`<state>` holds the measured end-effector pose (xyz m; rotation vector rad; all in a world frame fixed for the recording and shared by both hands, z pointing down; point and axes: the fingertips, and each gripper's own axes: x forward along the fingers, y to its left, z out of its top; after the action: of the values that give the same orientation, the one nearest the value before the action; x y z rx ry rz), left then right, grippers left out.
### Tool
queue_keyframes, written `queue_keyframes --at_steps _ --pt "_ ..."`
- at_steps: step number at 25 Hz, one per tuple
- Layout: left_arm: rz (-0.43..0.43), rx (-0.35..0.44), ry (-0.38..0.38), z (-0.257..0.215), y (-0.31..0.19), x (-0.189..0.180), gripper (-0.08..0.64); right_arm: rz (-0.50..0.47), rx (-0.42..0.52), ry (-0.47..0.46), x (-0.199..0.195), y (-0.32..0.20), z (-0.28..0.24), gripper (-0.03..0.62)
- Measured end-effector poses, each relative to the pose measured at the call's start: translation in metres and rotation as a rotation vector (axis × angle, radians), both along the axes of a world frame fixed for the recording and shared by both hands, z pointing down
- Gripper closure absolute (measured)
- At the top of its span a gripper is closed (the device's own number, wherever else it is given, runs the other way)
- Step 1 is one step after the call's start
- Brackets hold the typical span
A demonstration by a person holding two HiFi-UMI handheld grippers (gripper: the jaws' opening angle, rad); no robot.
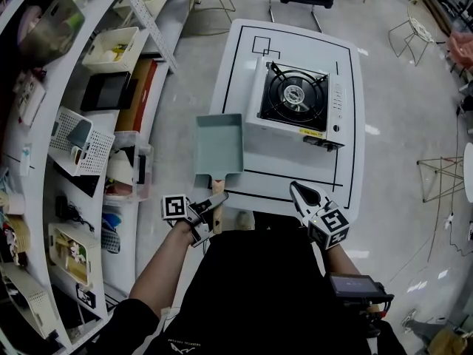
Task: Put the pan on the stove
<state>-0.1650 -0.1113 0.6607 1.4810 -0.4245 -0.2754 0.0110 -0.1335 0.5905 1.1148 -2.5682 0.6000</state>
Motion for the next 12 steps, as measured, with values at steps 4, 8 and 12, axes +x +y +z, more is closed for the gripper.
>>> queue_keyframes --at_steps 4,8,12 --pt "-0.003 0.007 0.009 -0.003 0.005 -0.003 0.454 0.009 0.001 -0.006 -0.002 0.001 0.000 0.566" --pt "-0.009 0.011 -0.007 -0.005 0.008 -0.007 0.453 0.011 0.007 -0.007 -0.003 -0.001 -0.002 0.566" --pt "-0.007 0.025 -0.034 -0.008 0.012 -0.012 0.453 0.005 0.010 -0.006 -0.005 0.002 -0.005 0.566"
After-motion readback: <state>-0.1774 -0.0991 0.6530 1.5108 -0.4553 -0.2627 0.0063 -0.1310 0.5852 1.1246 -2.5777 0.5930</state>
